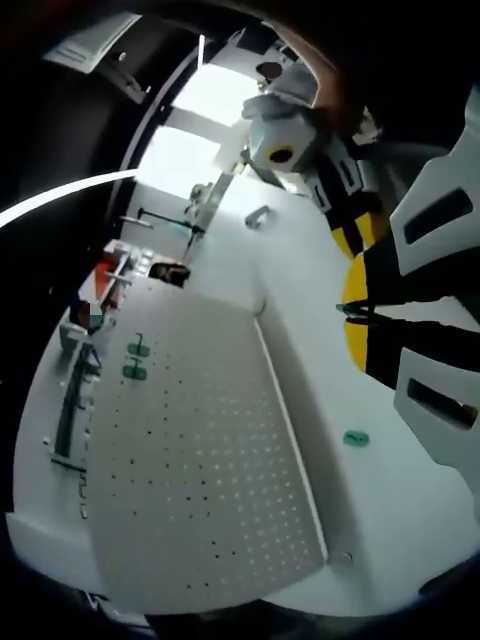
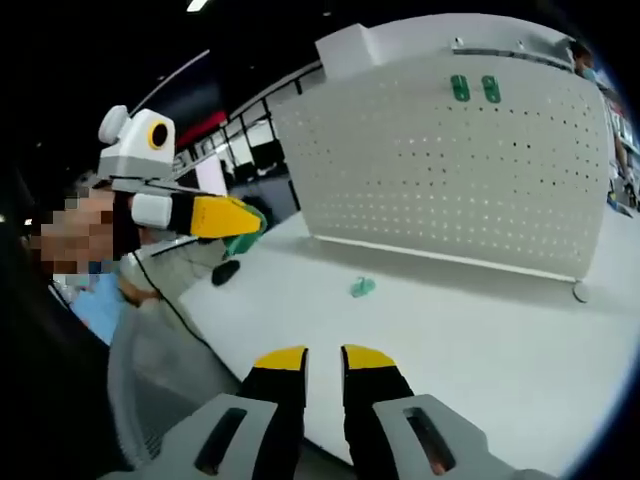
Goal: Insert the hook assembly into the mounting plate slot until the hook locks in place.
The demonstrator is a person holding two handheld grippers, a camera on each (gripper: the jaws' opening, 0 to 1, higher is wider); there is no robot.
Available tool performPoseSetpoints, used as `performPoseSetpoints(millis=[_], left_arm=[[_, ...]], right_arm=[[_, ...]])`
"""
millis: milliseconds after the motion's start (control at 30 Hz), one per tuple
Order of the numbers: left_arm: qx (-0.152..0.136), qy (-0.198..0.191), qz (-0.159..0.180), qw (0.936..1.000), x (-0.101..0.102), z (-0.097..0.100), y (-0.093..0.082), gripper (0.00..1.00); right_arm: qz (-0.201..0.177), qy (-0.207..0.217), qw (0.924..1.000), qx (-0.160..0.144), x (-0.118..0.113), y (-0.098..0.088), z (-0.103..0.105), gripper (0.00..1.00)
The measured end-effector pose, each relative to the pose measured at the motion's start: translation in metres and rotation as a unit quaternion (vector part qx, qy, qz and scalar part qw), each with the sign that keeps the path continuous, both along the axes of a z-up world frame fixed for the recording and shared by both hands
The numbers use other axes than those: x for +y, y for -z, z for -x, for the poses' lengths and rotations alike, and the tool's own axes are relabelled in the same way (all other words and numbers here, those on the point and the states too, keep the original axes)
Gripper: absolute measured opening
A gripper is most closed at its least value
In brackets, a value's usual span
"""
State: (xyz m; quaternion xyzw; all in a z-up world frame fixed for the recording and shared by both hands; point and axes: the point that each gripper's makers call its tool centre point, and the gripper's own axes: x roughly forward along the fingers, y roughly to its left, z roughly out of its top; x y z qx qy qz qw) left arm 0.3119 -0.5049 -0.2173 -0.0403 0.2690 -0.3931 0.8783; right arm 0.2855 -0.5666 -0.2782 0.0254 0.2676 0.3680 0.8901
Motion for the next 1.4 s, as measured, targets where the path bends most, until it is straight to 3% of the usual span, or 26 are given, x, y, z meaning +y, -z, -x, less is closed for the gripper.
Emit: performPoseSetpoints(millis=[167,300,433,600,767,1133,1400], left_arm=[[-0.008,-0.014,0.002,0.9999,0.005,-0.001,-0.002,0.03],[-0.017,-0.032,0.010,0.9993,0.008,-0.005,-0.006,0.03],[-0.013,-0.048,0.025,0.9985,0.009,-0.008,-0.005,0.03],[-0.002,-0.058,0.041,0.9975,0.005,-0.008,-0.001,0.03],[-0.006,-0.071,0.052,0.9961,0.006,-0.012,-0.005,0.03],[-0.011,-0.073,0.073,0.9946,-0.002,-0.011,-0.012,0.03],[-0.013,-0.083,0.109,0.9905,-0.005,-0.012,-0.023,0.03]], right_arm=[[-0.034,-0.005,0.9994,-0.004,0.010,-0.020,-0.001,0.12],[-0.082,-0.002,0.9966,-0.003,0.020,-0.043,-0.003,0.12],[-0.086,-0.008,0.9962,-0.012,0.025,-0.052,-0.004,0.11],[-0.146,0.001,0.9891,0.013,0.035,-0.063,-0.005,0.11],[-0.183,0.011,0.9827,0.027,0.038,-0.069,-0.006,0.08],[-0.220,0.015,0.9747,0.039,0.050,-0.077,-0.011,0.08],[-0.269,0.042,0.9598,0.069,0.046,-0.080,-0.020,0.06]])
